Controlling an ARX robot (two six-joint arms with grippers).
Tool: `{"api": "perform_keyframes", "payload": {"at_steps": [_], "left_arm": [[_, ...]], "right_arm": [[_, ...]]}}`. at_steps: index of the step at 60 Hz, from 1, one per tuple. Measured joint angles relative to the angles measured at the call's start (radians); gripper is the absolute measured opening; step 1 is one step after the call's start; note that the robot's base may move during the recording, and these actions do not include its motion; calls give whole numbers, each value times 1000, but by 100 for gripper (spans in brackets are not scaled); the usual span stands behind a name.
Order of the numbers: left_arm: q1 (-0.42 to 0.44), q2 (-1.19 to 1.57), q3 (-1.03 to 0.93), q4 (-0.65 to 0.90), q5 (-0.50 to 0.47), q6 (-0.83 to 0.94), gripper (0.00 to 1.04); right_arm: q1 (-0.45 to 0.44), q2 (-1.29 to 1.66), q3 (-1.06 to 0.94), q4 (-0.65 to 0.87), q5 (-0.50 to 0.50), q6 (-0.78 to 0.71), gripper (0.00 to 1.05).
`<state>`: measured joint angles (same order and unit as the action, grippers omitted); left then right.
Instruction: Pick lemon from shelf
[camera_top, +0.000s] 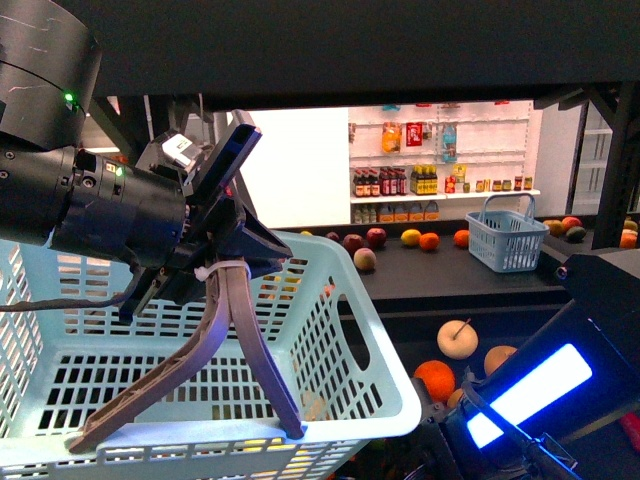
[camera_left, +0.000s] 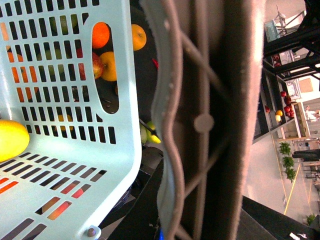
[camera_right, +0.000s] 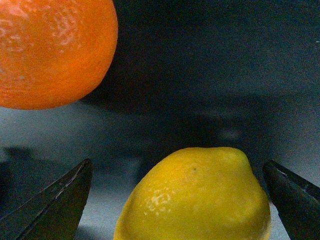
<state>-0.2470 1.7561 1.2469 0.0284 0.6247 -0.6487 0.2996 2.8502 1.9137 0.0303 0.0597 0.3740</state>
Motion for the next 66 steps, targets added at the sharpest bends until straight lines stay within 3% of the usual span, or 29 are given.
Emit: {"api": "perform_keyframes", "payload": {"at_steps": [27, 39, 66], "left_arm": [[0, 0, 0, 0, -1, 0, 14], [0, 0, 0, 0, 0, 0, 13], [0, 0, 0, 0, 2, 0, 13]], "right_arm": [[1, 88, 137, -89, 24, 0, 102], [3, 100, 146, -97, 31, -2, 72], [-29, 40, 28, -46, 33, -19, 71]]}}
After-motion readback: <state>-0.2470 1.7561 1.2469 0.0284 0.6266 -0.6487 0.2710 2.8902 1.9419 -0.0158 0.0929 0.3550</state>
